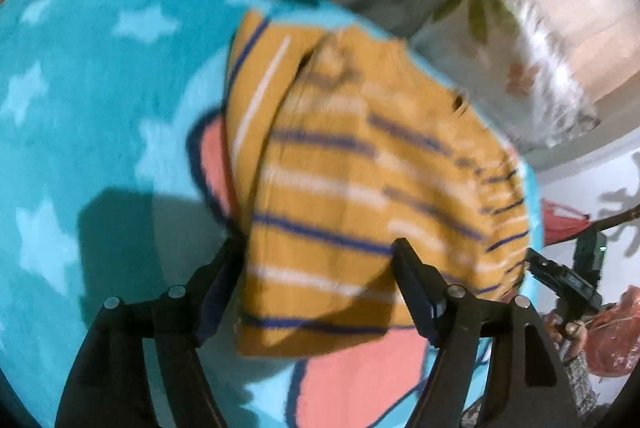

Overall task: Fold small clothes
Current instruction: 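Grasp the folded sweater edge with the right gripper and fold it over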

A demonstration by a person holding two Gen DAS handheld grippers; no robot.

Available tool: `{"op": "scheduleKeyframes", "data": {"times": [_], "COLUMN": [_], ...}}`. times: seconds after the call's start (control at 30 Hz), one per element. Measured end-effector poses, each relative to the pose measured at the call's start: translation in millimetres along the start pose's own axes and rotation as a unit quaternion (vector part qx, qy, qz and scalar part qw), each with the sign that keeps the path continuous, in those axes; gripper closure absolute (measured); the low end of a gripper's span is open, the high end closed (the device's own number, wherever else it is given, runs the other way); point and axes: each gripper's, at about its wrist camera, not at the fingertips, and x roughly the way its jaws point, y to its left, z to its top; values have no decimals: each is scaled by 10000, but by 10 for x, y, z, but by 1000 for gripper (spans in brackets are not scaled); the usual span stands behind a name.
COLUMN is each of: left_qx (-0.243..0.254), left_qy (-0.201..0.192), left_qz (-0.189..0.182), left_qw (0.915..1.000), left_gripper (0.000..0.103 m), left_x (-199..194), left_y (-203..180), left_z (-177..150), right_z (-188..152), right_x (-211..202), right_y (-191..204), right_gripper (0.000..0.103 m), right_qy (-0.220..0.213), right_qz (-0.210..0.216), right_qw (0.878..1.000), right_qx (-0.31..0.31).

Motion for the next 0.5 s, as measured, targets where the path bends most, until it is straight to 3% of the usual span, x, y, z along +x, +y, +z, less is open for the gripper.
{"op": "scheduleKeyframes", "data": {"times": [0.03,0.07,0.1,0.2,0.33,0.37,0.47,0.5], "left_qx": [75,256,363,730,770,759,698,597], "left_qy": [103,95,225,219,324,395,355,317], "left_qz": [232,420,379,626,819,899,1202,1096], "left_qw": [9996,9987,9984,9951,9931,9923,9896,9917], "left_gripper": [38,62,85,89,87,84,61,60], "left_x": [50,48,35,-130,-95,-43,-5,-50], "left_y": [-15,-57,-81,-139,-127,-136,-74,-36], "left_z": [-12,0,16,109,151,135,63,72], "right_z": [-42,-78,-83,-16,9,-16,-102,-102], "right_x": [70,149,177,59,-22,23,185,174], "right_y": [6,17,22,-40,-226,-247,-236,-237], "right_gripper": [47,75,92,97,97,97,97,96], "right_qy": [95,241,335,191,203,280,400,367], "right_qz": [103,315,440,679,424,363,209,187], "right_qw": [9999,9992,9984,9972,9985,9985,9987,9989], "right_qx": [33,79,110,250,291,295,231,244]}}
